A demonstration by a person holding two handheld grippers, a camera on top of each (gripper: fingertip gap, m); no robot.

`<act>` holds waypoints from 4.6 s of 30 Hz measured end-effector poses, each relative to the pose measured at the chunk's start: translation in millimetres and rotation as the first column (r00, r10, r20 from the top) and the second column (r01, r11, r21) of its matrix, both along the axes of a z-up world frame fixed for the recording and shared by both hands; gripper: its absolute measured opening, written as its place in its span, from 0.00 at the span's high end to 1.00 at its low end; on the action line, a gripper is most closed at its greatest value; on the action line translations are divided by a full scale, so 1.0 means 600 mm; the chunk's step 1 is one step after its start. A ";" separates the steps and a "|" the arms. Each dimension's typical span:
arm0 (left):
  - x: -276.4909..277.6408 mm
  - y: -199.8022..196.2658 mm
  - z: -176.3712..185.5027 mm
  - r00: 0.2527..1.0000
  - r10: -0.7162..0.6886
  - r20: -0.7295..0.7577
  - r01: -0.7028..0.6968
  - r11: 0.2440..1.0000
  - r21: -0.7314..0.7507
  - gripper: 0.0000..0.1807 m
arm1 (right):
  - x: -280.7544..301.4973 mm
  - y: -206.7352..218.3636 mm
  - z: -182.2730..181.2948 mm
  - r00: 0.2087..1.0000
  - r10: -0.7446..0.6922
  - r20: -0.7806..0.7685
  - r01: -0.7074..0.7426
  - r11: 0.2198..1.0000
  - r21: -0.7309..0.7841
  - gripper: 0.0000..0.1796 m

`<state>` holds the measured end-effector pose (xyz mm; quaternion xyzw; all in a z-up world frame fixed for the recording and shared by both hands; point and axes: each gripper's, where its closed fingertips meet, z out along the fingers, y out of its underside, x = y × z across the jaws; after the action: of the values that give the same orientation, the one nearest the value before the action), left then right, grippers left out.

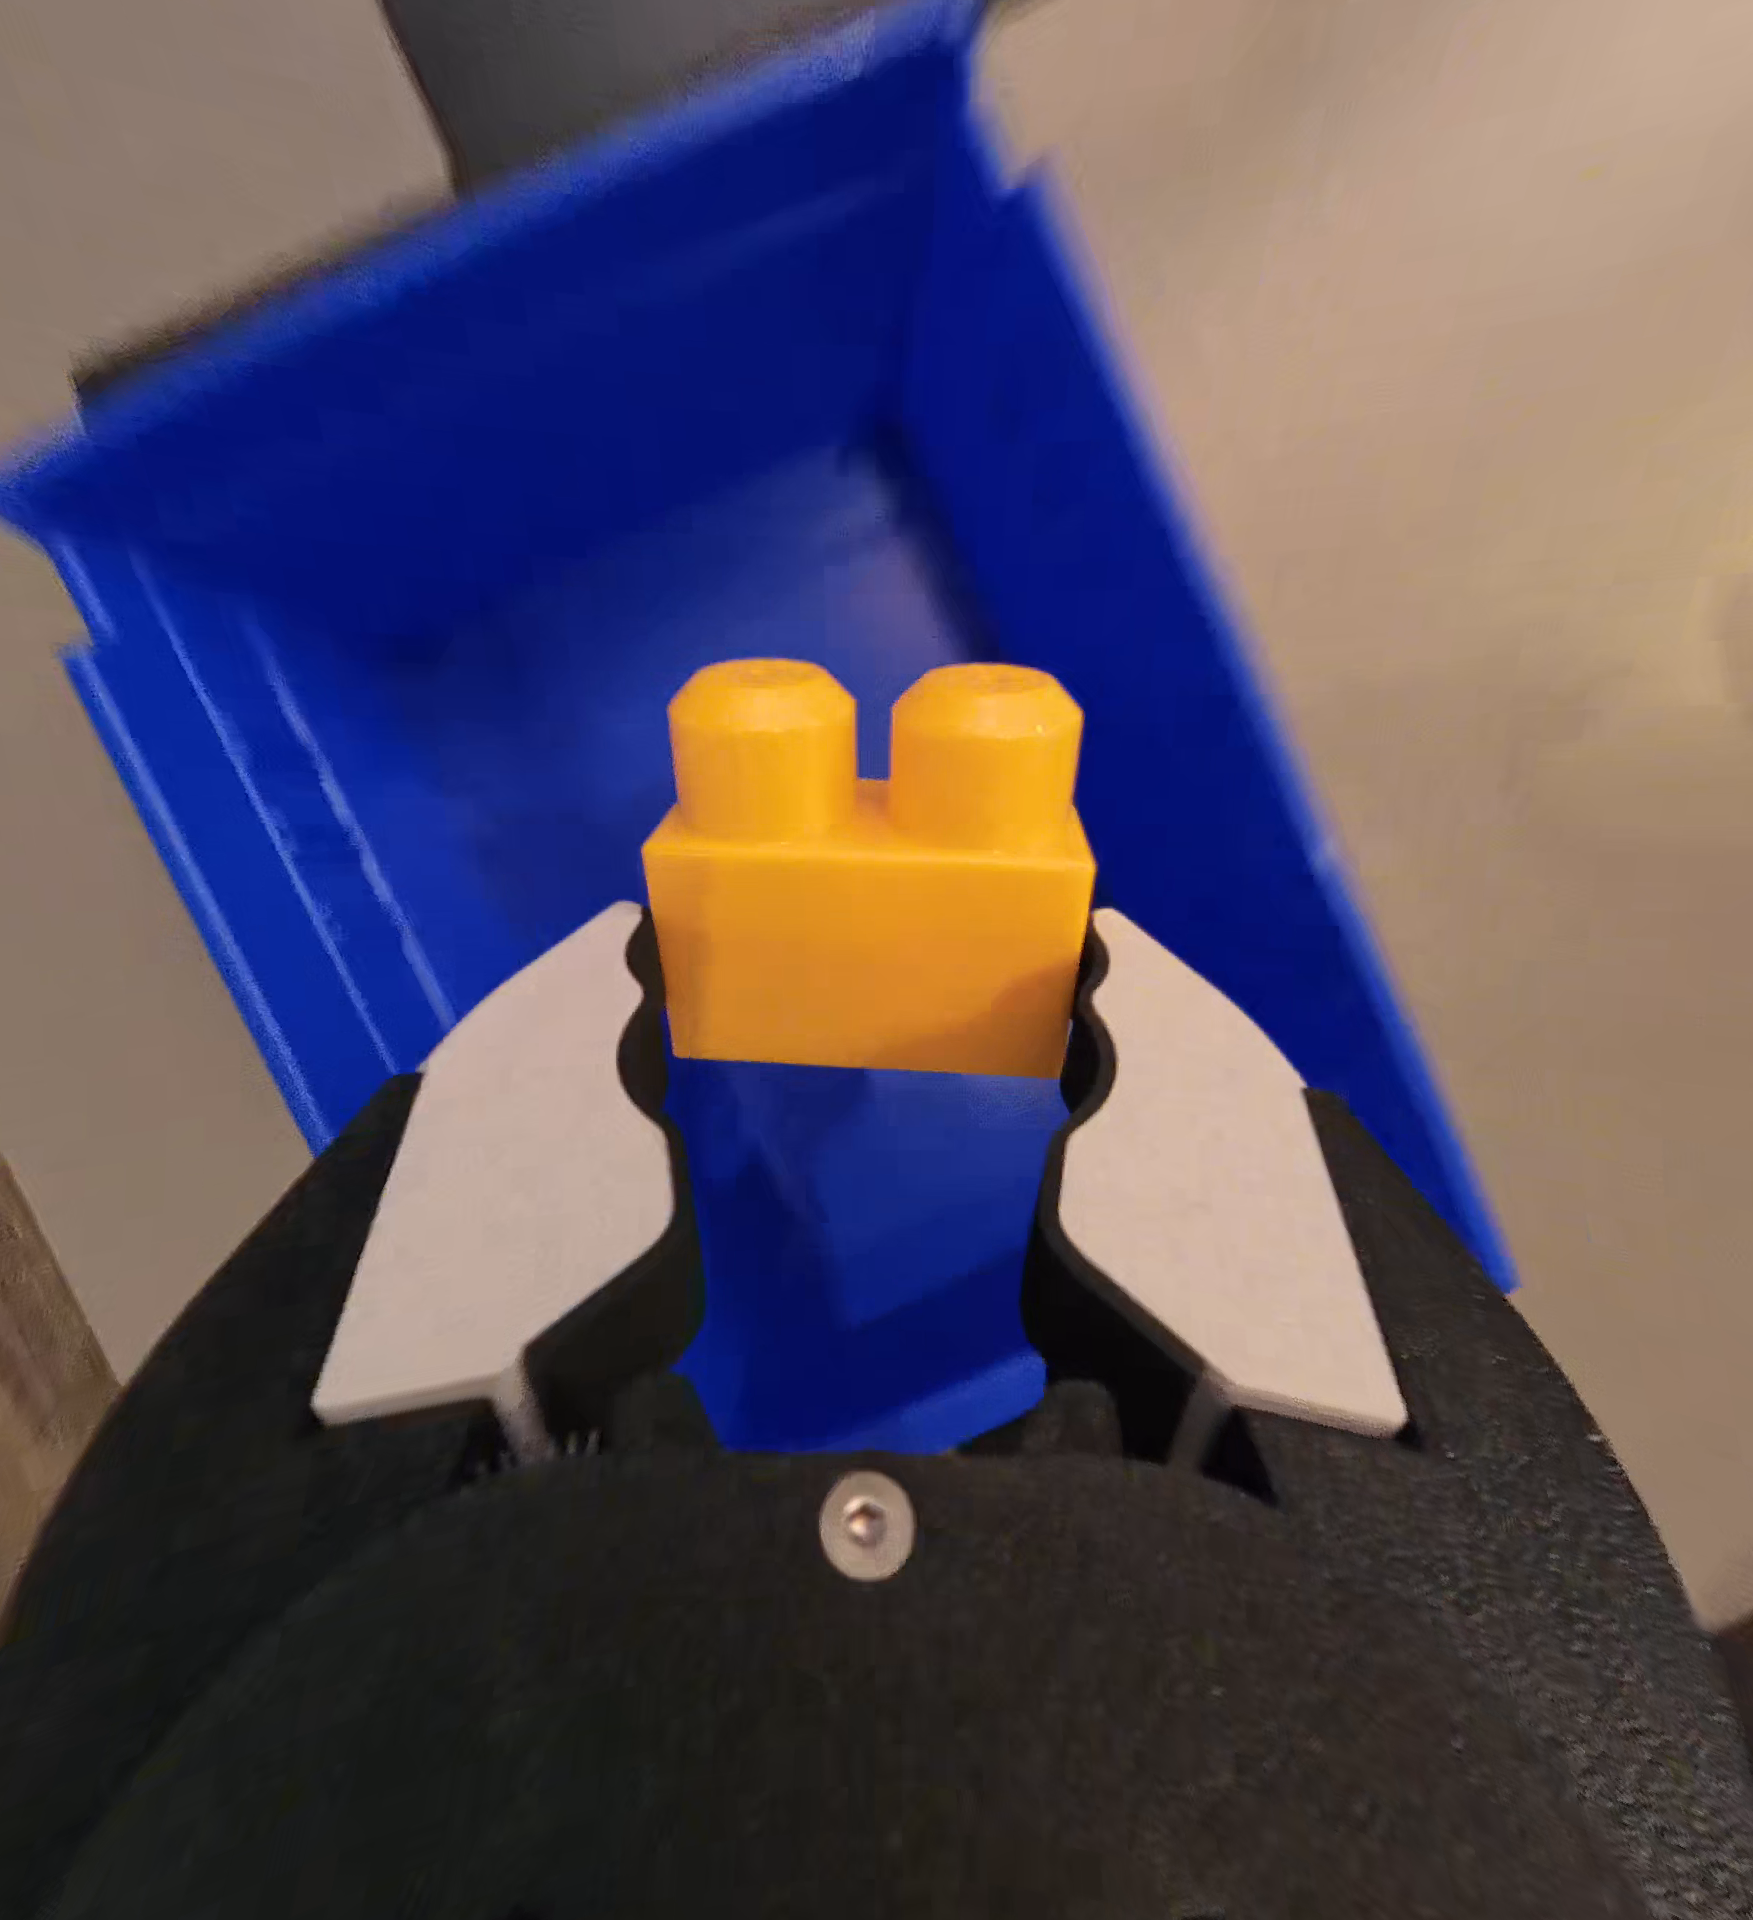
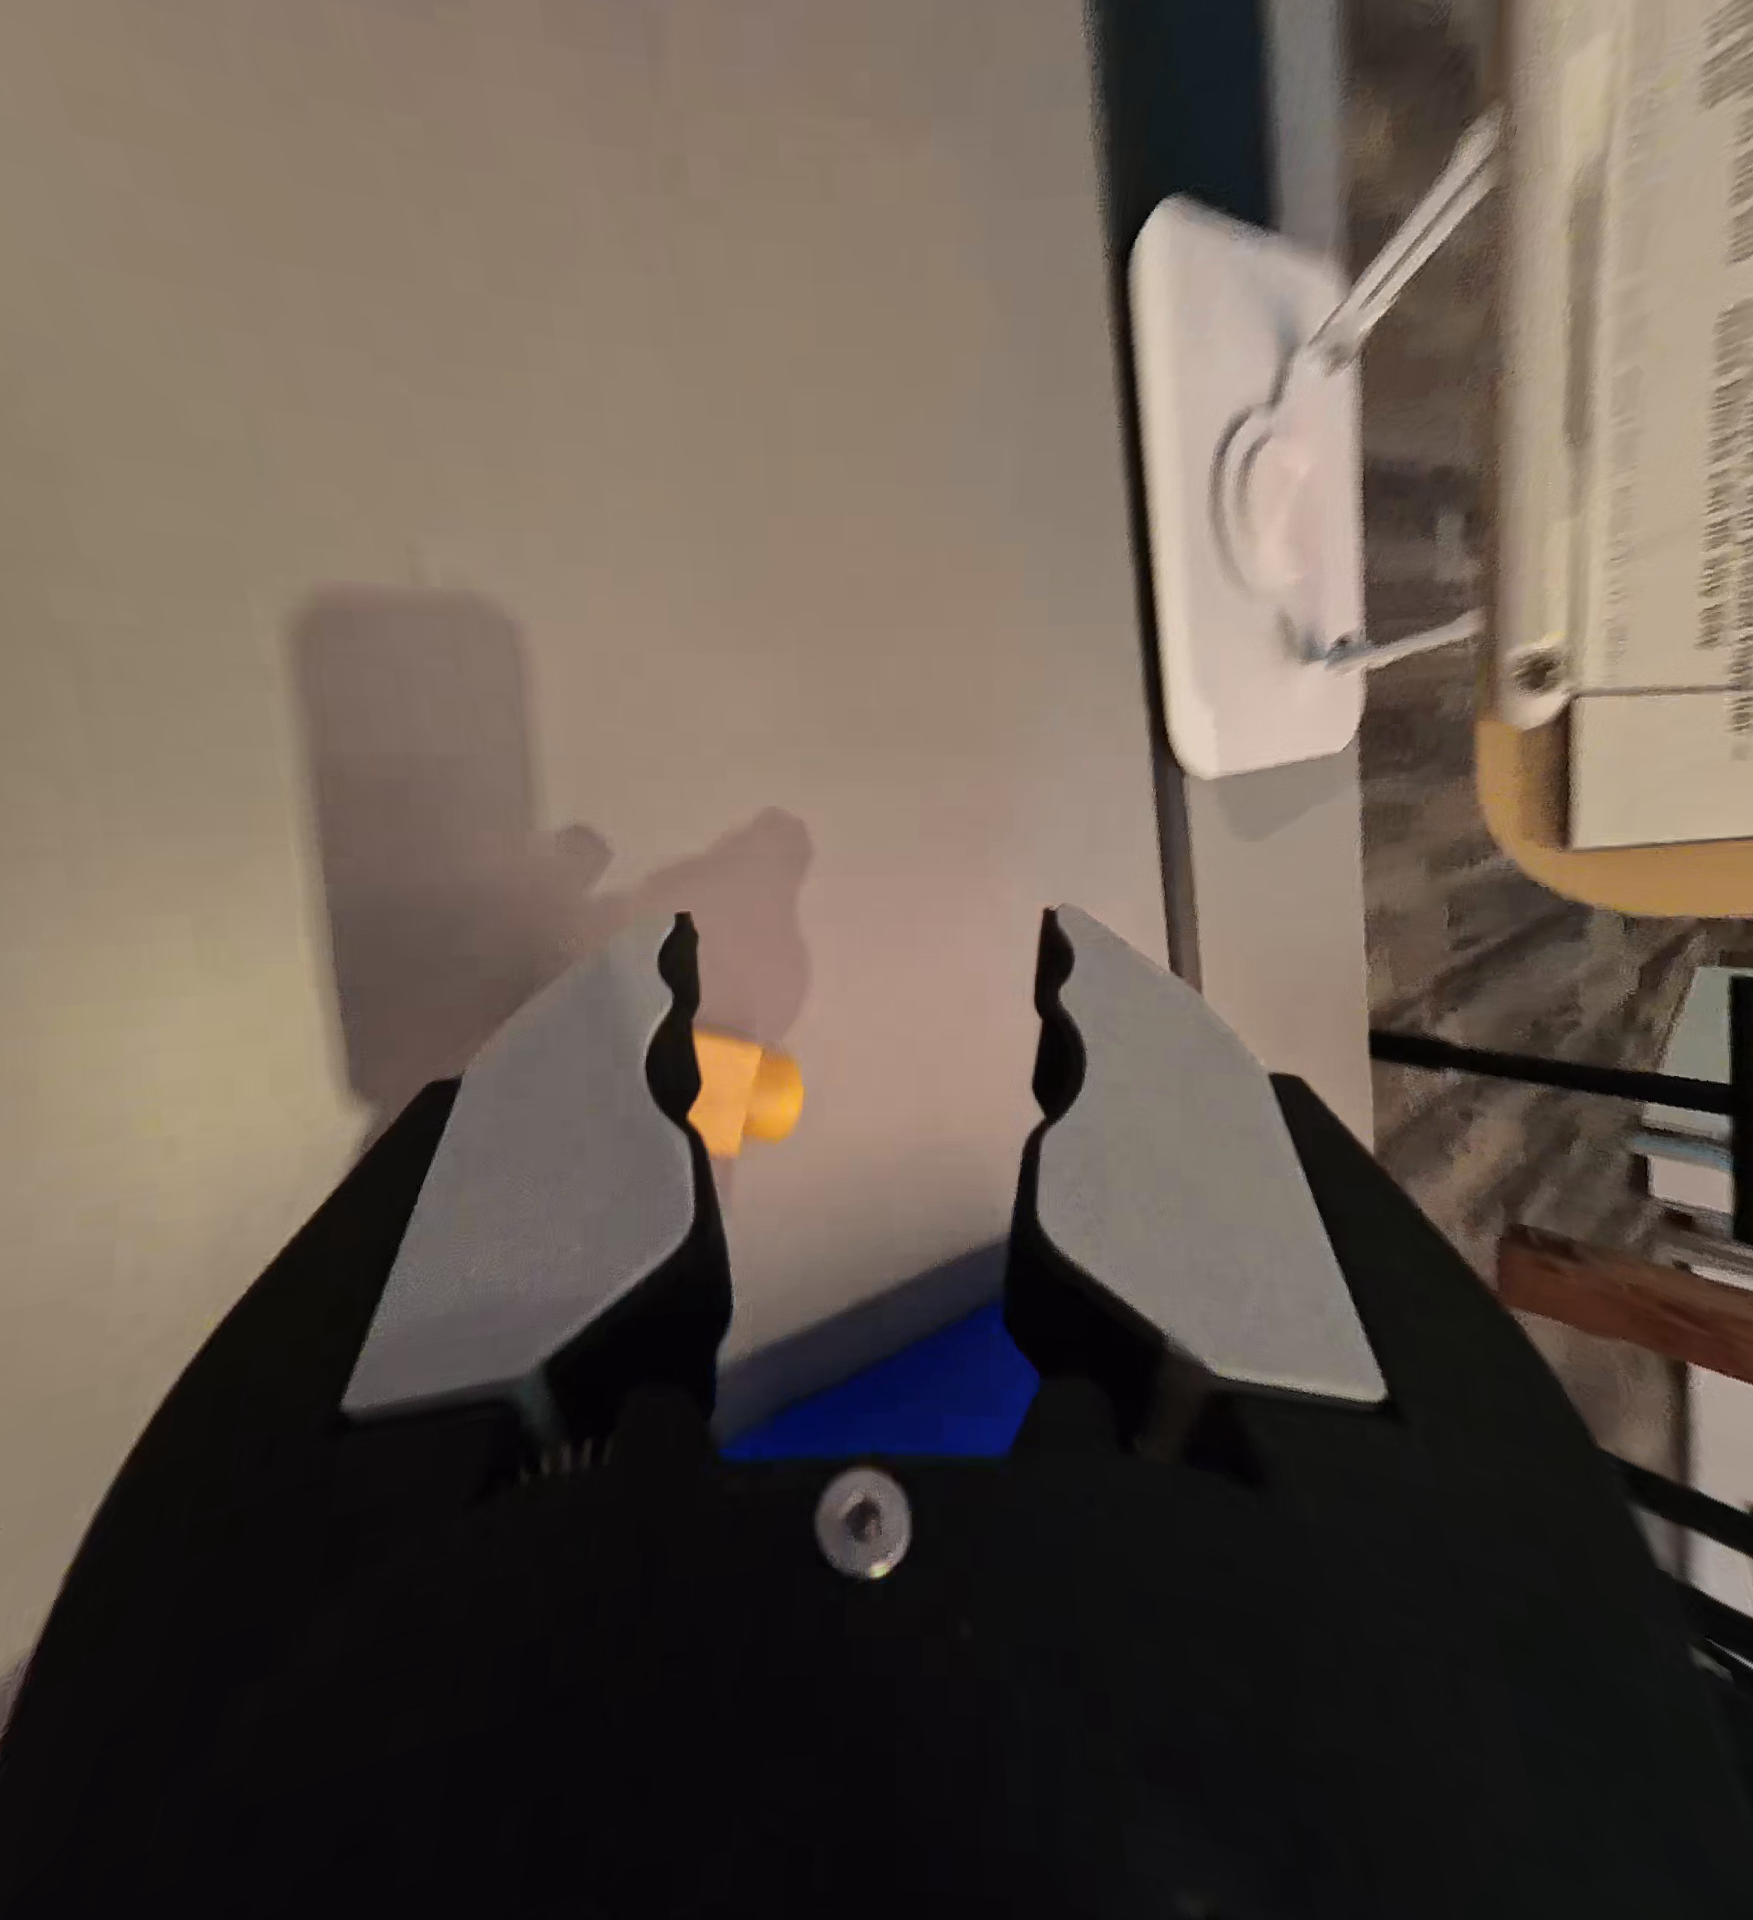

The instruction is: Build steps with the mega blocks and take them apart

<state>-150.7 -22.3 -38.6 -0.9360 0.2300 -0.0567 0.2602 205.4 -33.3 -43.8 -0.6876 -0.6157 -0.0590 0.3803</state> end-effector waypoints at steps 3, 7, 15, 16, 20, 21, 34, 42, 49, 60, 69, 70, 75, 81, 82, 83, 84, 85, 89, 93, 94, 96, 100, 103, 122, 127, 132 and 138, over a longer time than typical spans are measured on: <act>0.092 0.006 0.061 0.992 -0.126 0.031 0.119 0.977 0.175 0.58 | -0.058 -0.012 0.065 0.936 -0.015 -0.352 -0.005 0.998 -0.056 0.65; 0.235 0.013 0.109 0.961 -0.270 -0.059 0.269 0.863 0.427 0.58 | -0.118 -0.044 0.133 0.640 -0.153 -0.753 -0.131 0.944 -0.303 0.65; 0.400 -0.019 0.083 0.917 -0.353 -0.187 0.396 0.737 0.548 0.58 | -0.138 -0.032 0.142 0.373 -0.313 -0.874 -0.187 0.897 -0.401 0.66; 0.408 -0.021 0.079 0.912 -0.357 -0.202 0.407 0.729 0.550 0.58 | -0.141 -0.030 0.132 0.385 -0.333 -0.861 -0.176 0.889 -0.423 0.66; 0.425 -0.028 0.073 0.903 -0.367 -0.223 0.427 0.713 0.556 0.58 | -0.162 -0.038 0.095 0.443 -0.375 -0.814 -0.207 0.841 -0.500 0.67; 0.424 -0.029 0.072 0.901 -0.364 -0.236 0.433 0.711 0.555 0.58 | -0.165 -0.042 0.090 0.454 -0.375 -0.809 -0.228 0.828 -0.512 0.76; 0.459 -0.100 0.106 0.714 -0.672 0.195 0.500 0.686 0.529 0.58 | -0.110 -0.071 0.162 0.484 -0.066 -0.873 -0.474 0.818 -0.325 0.80; 0.471 -0.139 0.125 0.549 -0.804 0.230 0.560 0.557 0.613 0.70 | -0.095 -0.133 0.161 0.607 0.221 -0.763 -0.557 0.804 -0.210 0.80; 0.484 -0.170 0.127 0.440 -0.821 0.364 0.595 0.570 0.567 0.76 | -0.097 -0.157 0.145 0.635 0.293 -0.714 -0.600 0.770 -0.217 0.80; 0.491 -0.184 0.116 0.361 -0.791 0.495 0.636 0.597 0.490 0.78 | -0.098 -0.164 0.137 0.638 0.317 -0.702 -0.620 0.752 -0.224 0.80; 0.492 -0.179 0.108 0.390 -0.780 0.490 0.635 0.613 0.470 0.78 | -0.098 -0.160 0.131 0.654 0.306 -0.692 -0.607 0.758 -0.238 0.80; 0.492 -0.178 0.107 0.395 -0.777 0.489 0.634 0.616 0.467 0.78 | -0.098 -0.159 0.129 0.657 0.305 -0.689 -0.605 0.760 -0.239 0.80; 0.491 -0.175 0.101 0.415 -0.776 0.475 0.645 0.619 0.449 0.78 | -0.098 -0.157 0.122 0.674 0.297 -0.676 -0.594 0.762 -0.258 0.80; 0.487 -0.172 0.103 0.425 -0.776 0.465 0.638 0.622 0.454 0.78 | -0.097 -0.155 0.124 0.671 0.280 -0.687 -0.593 0.759 -0.270 0.80; 0.487 -0.172 0.104 0.422 -0.776 0.469 0.635 0.622 0.458 0.78 | -0.097 -0.155 0.125 0.667 0.278 -0.691 -0.594 0.758 -0.269 0.80; 0.488 -0.173 0.106 0.416 -0.776 0.473 0.634 0.621 0.461 0.78 | -0.097 -0.155 0.126 0.663 0.276 -0.695 -0.597 0.755 -0.270 0.80; 0.487 -0.173 0.108 0.414 -0.777 0.475 0.632 0.621 0.464 0.78 | -0.097 -0.155 0.127 0.660 0.274 -0.699 -0.600 0.753 -0.271 0.80; 0.487 -0.173 0.108 0.412 -0.777 0.476 0.631 0.620 0.466 0.78 | -0.097 -0.155 0.127 0.658 0.272 -0.702 -0.601 0.752 -0.272 0.80; 0.490 -0.176 0.104 0.408 -0.774 0.484 0.638 0.621 0.456 0.78 | -0.096 -0.157 0.130 0.646 0.257 -0.718 -0.612 0.737 -0.286 0.80; 0.495 -0.177 0.095 0.419 -0.769 0.482 0.647 0.626 0.436 0.79 | -0.096 -0.156 0.135 0.627 0.226 -0.746 -0.623 0.720 -0.306 0.80; 0.496 -0.176 0.094 0.423 -0.768 0.481 0.645 0.628 0.435 0.79 | -0.096 -0.156 0.133 0.629 0.221 -0.746 -0.623 0.717 -0.313 0.80; 0.497 -0.175 0.094 0.420 -0.763 0.492 0.639 0.633 0.436 0.79 | -0.095 -0.155 0.132 0.630 0.212 -0.747 -0.622 0.714 -0.321 0.80; 0.498 -0.173 0.100 0.408 -0.733 0.545 0.621 0.660 0.423 0.79 | -0.094 -0.151 0.138 0.614 0.173 -0.770 -0.626 0.701 -0.342 0.80; 0.499 -0.170 0.102 0.406 -0.716 0.568 0.604 0.677 0.420 0.79 | -0.094 -0.146 0.139 0.604 0.161 -0.780 -0.626 0.702 -0.339 0.80; 0.396 -0.113 0.184 0.497 -0.667 0.555 0.412 0.744 0.526 0.79 | 0.067 -0.018 -0.035 0.851 -0.492 -0.183 0.219 0.650 -0.728 0.80; 0.385 -0.114 0.194 0.514 -0.674 0.530 0.402 0.735 0.545 0.79 | 0.108 -0.031 -0.107 0.848 -0.521 0.094 0.424 0.562 -0.710 0.80; 0.391 -0.119 0.187 0.523 -0.686 0.506 0.429 0.725 0.539 0.79 | 0.147 -0.022 -0.122 0.819 -0.540 0.194 0.523 0.564 -0.638 0.81; 0.400 -0.125 0.180 0.524 -0.697 0.489 0.452 0.715 0.534 0.79 | 0.163 -0.022 -0.165 0.815 -0.458 0.355 0.578 0.607 -0.545 0.85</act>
<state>89.1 -97.2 69.6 -0.6587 0.4286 -0.4273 0.4470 303.2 -46.5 -142.5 -0.9141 -0.4033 -0.0187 0.0362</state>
